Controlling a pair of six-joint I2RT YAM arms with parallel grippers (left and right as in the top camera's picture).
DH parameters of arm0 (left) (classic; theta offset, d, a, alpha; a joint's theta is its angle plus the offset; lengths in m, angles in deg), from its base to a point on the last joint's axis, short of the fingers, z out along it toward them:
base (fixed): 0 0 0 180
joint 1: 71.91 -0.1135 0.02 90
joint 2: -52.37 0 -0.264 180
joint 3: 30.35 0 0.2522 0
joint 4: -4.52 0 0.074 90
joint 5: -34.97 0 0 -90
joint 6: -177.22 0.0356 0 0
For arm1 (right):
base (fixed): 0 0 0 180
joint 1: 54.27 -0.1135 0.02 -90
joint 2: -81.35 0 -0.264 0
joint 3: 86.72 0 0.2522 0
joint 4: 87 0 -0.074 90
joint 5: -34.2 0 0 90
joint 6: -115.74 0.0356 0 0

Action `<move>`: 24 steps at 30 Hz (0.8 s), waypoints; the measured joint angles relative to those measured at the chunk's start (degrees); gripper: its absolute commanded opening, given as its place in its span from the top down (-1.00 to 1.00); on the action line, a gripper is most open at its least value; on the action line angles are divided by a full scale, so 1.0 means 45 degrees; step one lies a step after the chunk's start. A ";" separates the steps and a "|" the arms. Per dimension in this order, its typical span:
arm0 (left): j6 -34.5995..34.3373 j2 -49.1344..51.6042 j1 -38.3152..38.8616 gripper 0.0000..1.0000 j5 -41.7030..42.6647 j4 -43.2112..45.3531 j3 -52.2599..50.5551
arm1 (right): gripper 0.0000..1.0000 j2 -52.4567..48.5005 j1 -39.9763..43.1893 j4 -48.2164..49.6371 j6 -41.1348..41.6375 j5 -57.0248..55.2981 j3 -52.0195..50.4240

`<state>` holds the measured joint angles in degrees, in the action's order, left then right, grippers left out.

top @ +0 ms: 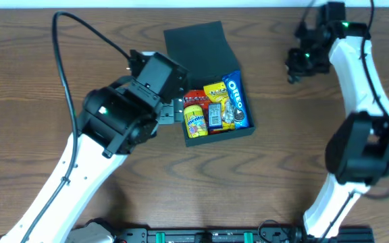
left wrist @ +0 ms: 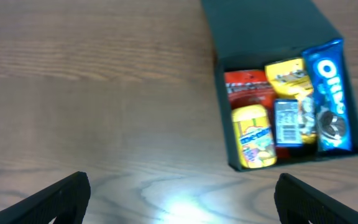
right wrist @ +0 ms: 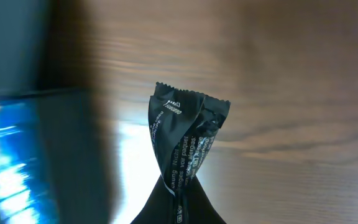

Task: Pack container
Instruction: 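Carry the black clip into the box with the right gripper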

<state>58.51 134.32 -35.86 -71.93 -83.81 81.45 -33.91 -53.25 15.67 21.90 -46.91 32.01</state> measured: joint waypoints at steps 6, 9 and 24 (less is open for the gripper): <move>-0.0044 -0.0083 -0.0651 -0.90 0.0044 -0.0641 0.0000 | 0.97 0.1540 -0.2089 -0.0170 0.0311 0.0340 0.0068; -0.0131 -0.0083 -0.0986 -0.90 0.0107 -0.0811 0.0000 | 0.97 0.1540 -0.2900 -0.0248 0.0549 0.0578 0.0068; -0.0233 -0.0083 -0.3060 -0.90 0.1681 -0.1336 0.0000 | 0.97 0.1447 -0.4775 -0.0223 0.2370 0.1467 -0.0520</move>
<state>57.46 133.95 -49.63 -64.37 -89.82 81.45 -27.40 -74.73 14.66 32.57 -40.31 29.67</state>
